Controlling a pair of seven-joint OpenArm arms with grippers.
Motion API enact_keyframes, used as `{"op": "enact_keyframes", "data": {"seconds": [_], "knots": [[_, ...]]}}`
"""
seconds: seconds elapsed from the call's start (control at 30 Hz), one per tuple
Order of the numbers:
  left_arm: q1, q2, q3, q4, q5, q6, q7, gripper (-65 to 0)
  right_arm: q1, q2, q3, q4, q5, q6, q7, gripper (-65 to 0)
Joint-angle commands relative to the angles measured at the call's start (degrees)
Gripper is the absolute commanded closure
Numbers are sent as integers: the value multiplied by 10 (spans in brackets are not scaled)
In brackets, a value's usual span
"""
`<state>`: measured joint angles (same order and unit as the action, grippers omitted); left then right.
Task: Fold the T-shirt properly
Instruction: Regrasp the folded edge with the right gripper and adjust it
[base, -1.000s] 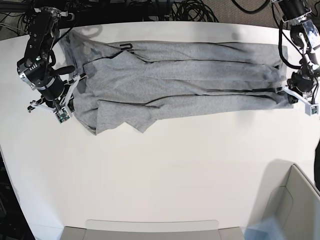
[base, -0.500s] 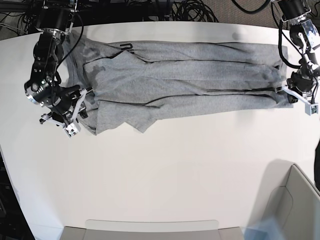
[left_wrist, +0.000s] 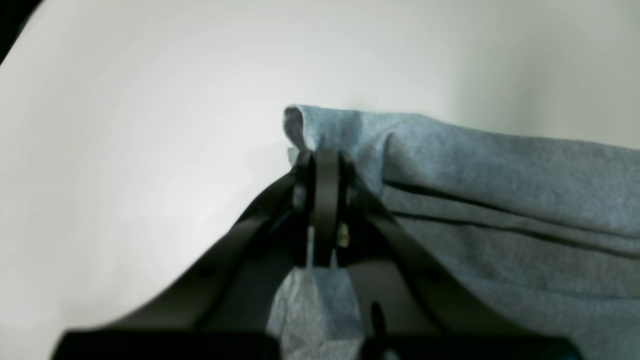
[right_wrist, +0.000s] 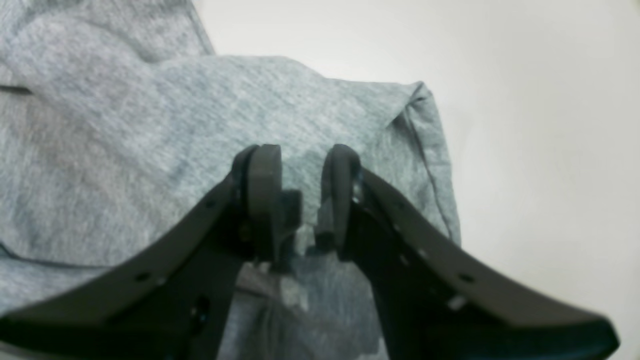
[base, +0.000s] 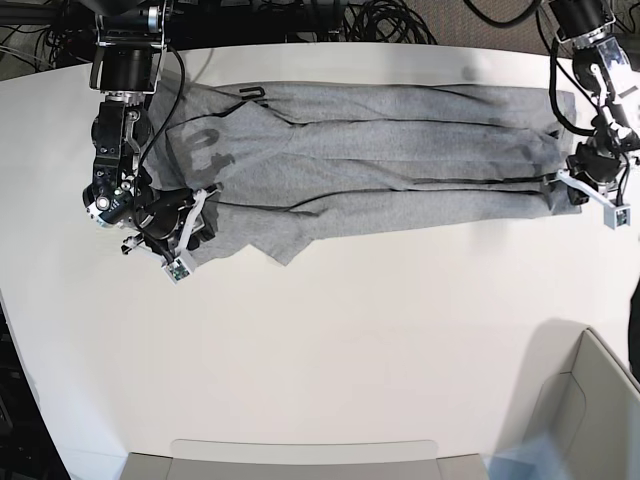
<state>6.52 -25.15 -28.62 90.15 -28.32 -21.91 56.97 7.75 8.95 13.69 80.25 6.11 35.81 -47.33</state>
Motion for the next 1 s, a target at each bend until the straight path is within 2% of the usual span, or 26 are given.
{"op": "enact_keyframes", "data": {"seconds": [0.0, 0.37, 0.43, 0.5, 0.53, 0.7, 0.83, 0.97], "knots": [[-7, -12, -4, 11, -4, 1, -8, 0, 14, 4, 4, 8, 8, 3, 15, -161], [-8, -11, -3, 10, -4, 1, -8, 0, 45, 3, 2, -65, 8, 3, 16, -158], [-8, -11, -3, 10, -4, 1, -8, 0, 45, 3, 2, -65, 8, 3, 16, -112], [-8, -11, -3, 10, -4, 1, -8, 0, 45, 3, 2, -65, 8, 3, 16, -9], [-8, -11, -4, 10, -4, 1, -8, 0, 45, 3, 2, -64, 8, 3, 15, 0], [-8, -10, -4, 10, -4, 1, -8, 0, 39, 3, 1, -35, 8, 4, 11, 0], [-8, -10, -4, 10, -4, 1, -8, 0, 14, 5, 1, 33, 8, 4, 10, 0], [-8, -10, -4, 10, -4, 1, -8, 0, 0, 8, 4, 100, 8, 6, -41, 0]]}}
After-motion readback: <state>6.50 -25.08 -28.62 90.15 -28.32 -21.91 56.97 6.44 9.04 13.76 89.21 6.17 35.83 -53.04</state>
